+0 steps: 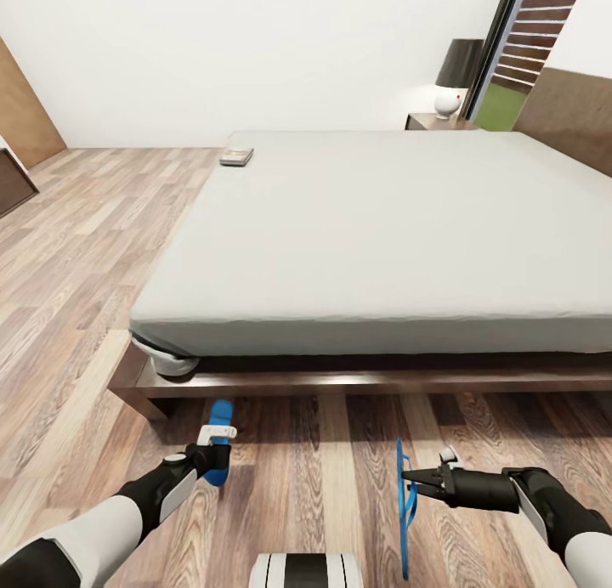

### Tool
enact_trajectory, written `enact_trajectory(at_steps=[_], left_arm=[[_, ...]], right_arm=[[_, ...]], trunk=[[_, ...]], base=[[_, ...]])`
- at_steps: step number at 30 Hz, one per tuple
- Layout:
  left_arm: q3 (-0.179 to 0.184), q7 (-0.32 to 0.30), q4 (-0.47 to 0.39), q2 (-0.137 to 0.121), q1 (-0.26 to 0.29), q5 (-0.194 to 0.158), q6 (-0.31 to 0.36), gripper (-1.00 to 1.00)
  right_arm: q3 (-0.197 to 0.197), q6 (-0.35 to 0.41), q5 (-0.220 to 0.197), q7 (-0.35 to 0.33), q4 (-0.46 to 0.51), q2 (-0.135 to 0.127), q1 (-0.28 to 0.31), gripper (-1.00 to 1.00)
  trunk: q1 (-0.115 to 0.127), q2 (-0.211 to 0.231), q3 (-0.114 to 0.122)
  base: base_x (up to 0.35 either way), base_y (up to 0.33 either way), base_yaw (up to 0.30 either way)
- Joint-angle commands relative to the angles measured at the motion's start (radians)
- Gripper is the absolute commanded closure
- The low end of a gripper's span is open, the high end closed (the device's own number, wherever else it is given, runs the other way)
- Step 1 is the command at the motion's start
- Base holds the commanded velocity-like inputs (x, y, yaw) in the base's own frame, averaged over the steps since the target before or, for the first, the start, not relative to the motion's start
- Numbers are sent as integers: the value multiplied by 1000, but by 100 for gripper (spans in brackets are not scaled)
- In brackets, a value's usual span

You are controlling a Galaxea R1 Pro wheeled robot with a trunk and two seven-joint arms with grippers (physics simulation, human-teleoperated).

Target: In the bedroom, move the book from the bed onto either nightstand, and place the two sandals side by side next to the bed.

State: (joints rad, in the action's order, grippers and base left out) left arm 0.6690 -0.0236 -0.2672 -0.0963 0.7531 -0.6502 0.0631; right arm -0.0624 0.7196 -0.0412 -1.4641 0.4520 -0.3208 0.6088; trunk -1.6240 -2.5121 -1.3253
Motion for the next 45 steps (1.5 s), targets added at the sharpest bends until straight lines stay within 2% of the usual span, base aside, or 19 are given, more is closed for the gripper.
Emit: enact_trajectory(at_steps=[1, 5, 11, 13, 17, 23, 29, 37, 43, 45], left_arm=[[3, -1, -2, -1, 1, -5, 5, 100], [3, -1, -2, -1, 1, -5, 4, 100], [3, -1, -2, -2, 4, -5, 3, 100], [3, -1, -3, -3, 5, -5, -1, 100], [3, -1, -2, -3, 6, -5, -15, 100], [3, -1, -2, -4, 12, -5, -19, 100], [3, -1, -3, -1, 24, -5, -21, 100], [3, -2, -3, 0, 37, -5, -34, 100], [3, -2, -3, 0, 41, -2, -35, 100], [3, -2, -3, 0, 42, -2, -35, 100]], right_arm=[[-1, 11, -2, -3, 0, -1, 0, 100], [-1, 9, -4, -22, 2, -22, 0, 100], [0, 9, -1, -95, 5, -33, 0, 100], [0, 9, -2, -105, 6, -37, 0, 100], [2, 9, -1, -107, 6, -41, 0, 100], [2, 9, -2, -107, 7, -41, 0, 100], [6, 5, 5, -107, 17, -43, 0, 100], [11, -8, 8, -107, 19, -41, 0, 100], [13, -9, 9, -107, 19, -36, 0, 100], [14, -9, 9, -107, 19, -36, 0, 100]], trunk=[[0, 0, -1], [0, 0, -1], [-2, -1, -20], [-2, -1, -20], [-2, -1, -20], [-5, -3, -43], [-5, -3, -43], [-8, -5, -74], [-8, -5, -74], [-9, -5, -82]], base=[[0, 0, 0], [0, 0, 0], [0, 0, 0], [0, 0, 0], [0, 0, 0], [0, 0, 0], [0, 0, 0], [0, 0, 0], [0, 0, 0], [0, 0, 0]])
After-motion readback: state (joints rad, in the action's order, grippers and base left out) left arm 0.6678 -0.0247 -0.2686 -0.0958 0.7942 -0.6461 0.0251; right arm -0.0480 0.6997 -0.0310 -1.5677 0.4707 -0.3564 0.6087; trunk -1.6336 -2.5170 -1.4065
